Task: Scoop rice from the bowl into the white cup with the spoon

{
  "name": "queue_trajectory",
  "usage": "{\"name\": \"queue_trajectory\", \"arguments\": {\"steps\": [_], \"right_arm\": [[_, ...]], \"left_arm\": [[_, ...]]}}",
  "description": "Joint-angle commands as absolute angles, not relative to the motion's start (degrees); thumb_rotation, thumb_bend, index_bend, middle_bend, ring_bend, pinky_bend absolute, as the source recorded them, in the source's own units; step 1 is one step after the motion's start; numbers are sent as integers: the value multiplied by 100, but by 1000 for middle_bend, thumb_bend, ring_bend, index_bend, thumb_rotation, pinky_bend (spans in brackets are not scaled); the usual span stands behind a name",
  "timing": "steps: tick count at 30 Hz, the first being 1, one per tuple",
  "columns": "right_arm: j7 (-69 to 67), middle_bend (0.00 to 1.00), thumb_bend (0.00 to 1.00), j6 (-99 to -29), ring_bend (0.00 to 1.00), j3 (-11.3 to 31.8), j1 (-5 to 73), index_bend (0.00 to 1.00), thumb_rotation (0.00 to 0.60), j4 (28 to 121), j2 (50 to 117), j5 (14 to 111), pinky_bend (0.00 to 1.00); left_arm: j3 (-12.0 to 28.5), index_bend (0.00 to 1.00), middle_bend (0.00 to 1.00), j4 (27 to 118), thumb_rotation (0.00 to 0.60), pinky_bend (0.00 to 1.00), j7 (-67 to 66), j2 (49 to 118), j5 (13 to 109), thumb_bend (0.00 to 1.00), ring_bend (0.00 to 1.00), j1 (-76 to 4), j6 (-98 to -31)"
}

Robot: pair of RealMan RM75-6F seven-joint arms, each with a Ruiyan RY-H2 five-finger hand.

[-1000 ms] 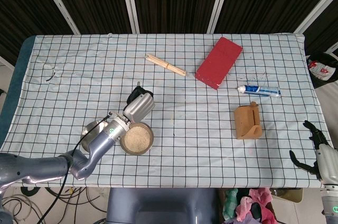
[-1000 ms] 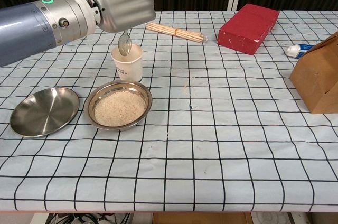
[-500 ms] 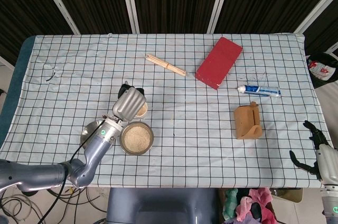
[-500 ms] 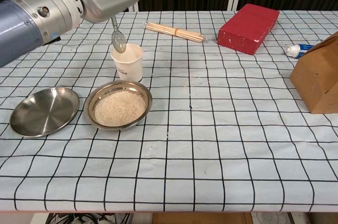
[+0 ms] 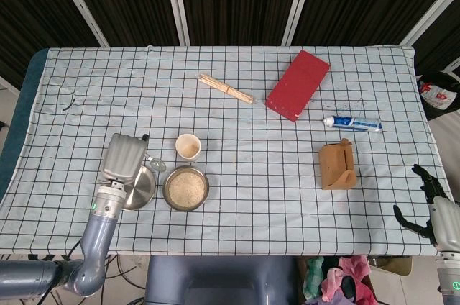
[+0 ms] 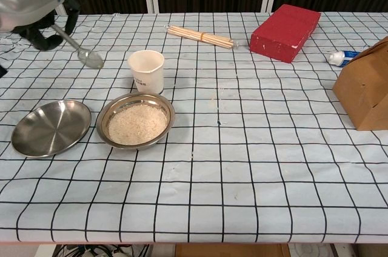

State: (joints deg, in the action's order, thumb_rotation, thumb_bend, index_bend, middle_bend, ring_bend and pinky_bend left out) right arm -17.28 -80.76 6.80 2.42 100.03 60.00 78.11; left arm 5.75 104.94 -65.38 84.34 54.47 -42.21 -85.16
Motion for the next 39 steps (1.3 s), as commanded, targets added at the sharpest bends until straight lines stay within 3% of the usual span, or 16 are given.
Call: {"name": "queue_trajectory", "arguments": {"steps": [1,14,29,39], "right_arm": [[-1724,110,306,-8076,82,680,241,83,600,10006,6000,7808,218],[-1749,110,306,-8066,82,687,243,83,600,10003,5991,7797,218],[-1742,110,306,-8072,82,695,238,83,600,10016,5986,7779,217],[-1744,110,306,-8073,82,687,235,83,600,10012,5985,7795,217]], "left_arm": [[258,791,1000,10473,600,1000,-6204,8340,5472,477,1000,-3869,-8587],[182,764,1000,9460,600,1000,-5777,8804,4980,449,1000,-3426,-8289],[357,570,1000,9022,600,1000,-6026,9273,4626,257,1000,-3431,-7959],[389,453,1000,9438,600,1000,-6027,9010,4687,102,1000,-3326,-8085]]}}
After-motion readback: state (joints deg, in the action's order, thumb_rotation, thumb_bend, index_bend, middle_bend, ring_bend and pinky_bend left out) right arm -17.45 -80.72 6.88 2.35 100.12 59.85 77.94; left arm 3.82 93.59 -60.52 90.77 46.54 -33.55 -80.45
